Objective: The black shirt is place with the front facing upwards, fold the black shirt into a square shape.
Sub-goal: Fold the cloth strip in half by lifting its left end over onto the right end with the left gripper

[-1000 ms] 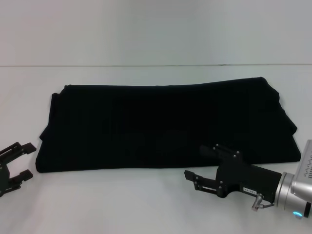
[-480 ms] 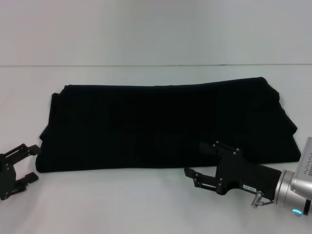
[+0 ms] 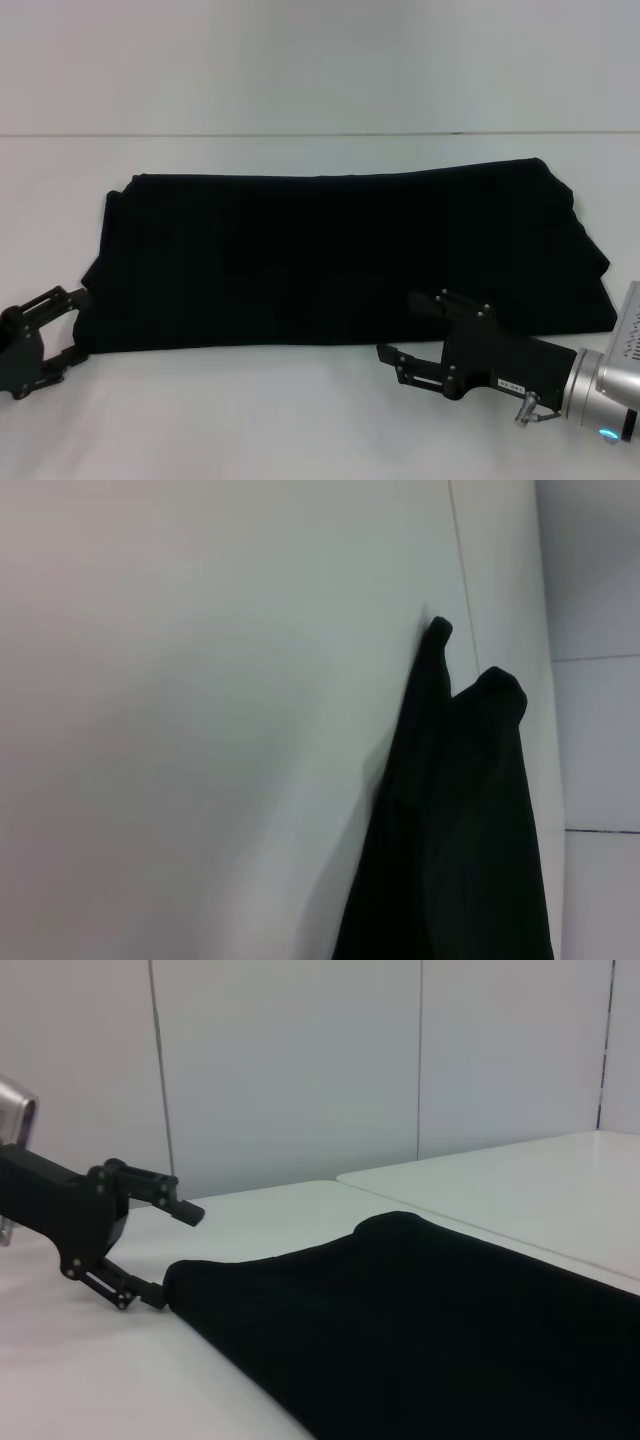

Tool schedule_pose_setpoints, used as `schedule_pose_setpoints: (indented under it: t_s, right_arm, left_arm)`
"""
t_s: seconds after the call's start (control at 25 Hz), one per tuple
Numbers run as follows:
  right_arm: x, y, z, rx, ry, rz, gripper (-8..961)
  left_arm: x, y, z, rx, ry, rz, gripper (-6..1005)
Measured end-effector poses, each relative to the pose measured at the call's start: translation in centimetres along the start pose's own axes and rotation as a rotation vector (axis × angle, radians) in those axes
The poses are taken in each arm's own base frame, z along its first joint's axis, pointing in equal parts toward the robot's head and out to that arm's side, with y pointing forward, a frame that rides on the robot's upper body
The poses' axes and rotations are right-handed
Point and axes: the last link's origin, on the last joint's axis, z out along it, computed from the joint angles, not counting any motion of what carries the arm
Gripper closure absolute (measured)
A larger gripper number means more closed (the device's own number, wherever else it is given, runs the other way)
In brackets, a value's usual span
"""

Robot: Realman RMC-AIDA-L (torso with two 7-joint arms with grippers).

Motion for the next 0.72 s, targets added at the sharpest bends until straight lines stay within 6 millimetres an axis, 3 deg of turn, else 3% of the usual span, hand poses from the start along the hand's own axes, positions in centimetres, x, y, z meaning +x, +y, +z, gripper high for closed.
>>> schedule_pose_setpoints:
  t_s: [0.72]
  right_arm:
    - [0.0,0.1,0.0,-0.002,-0.007,0.012,121]
  left_arm:
    - [0.4,1.8,2.9,0.014,-0.032,0.052,109]
